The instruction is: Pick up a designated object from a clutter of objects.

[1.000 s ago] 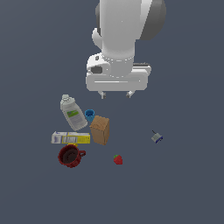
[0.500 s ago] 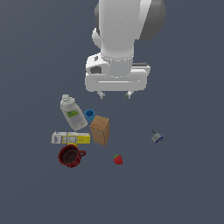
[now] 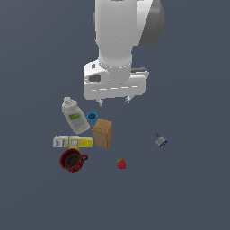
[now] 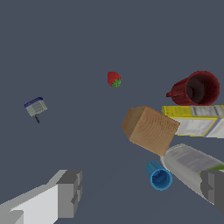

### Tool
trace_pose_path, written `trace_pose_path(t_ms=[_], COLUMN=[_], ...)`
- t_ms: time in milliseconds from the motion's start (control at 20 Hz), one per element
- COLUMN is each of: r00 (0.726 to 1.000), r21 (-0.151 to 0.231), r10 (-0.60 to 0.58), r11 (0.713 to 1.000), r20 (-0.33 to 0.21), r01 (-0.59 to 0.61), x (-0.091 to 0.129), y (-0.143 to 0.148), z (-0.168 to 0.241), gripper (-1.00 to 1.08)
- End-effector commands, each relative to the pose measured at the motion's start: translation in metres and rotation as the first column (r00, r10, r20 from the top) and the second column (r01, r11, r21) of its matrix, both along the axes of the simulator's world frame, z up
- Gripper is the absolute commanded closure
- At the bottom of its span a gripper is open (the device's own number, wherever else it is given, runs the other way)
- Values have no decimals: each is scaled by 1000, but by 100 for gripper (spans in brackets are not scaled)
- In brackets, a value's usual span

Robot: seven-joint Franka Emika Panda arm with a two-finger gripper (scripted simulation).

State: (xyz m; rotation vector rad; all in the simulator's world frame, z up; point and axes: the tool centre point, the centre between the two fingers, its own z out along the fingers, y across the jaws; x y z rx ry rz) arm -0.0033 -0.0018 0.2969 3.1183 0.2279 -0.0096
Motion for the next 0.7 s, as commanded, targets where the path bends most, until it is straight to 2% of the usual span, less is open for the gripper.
trace_pose_path(t_ms=[0, 300, 650], r00=[999, 987, 952], r21=[-2, -6, -8], r10=[41, 162, 305], r11=[999, 987, 952], r20=[-1, -5, -10], r01=[-41, -162, -305], x=[3, 12, 22], y=[-6, -23, -44], z=[-4, -16, -31], gripper=[-92, -92, -92])
